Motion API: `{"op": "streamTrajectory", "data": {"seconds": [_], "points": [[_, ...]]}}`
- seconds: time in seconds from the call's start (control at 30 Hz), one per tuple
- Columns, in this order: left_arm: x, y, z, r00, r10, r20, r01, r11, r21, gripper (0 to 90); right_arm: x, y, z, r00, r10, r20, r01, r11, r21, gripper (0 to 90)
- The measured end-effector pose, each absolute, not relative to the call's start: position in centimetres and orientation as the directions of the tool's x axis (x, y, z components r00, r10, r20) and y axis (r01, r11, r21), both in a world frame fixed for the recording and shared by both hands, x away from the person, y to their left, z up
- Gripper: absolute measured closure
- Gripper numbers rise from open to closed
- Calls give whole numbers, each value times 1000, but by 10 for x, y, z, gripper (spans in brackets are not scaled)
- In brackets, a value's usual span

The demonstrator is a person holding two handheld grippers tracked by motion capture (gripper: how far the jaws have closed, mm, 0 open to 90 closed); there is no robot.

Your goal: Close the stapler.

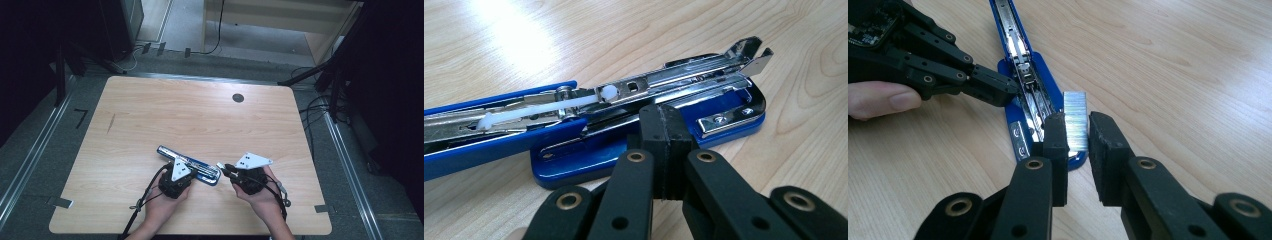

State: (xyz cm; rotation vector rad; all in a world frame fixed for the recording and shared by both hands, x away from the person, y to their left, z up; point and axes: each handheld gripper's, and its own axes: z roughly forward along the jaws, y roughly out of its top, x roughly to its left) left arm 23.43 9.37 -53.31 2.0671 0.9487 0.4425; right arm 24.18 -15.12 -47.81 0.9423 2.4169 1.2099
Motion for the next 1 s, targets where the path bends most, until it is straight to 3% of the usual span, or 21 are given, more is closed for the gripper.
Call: {"op": "streamTrajectory", "data": {"seconds": [0.37, 1.0], "points": [[234, 93, -533, 655, 756, -17, 474, -394, 788, 900, 253, -141, -473, -763, 645, 43, 426, 453, 783, 801], [235, 94, -533, 656, 755, -21, 476, -392, 787, 900, 270, -113, -479, -834, 552, 26, 410, 586, 699, 801]]}}
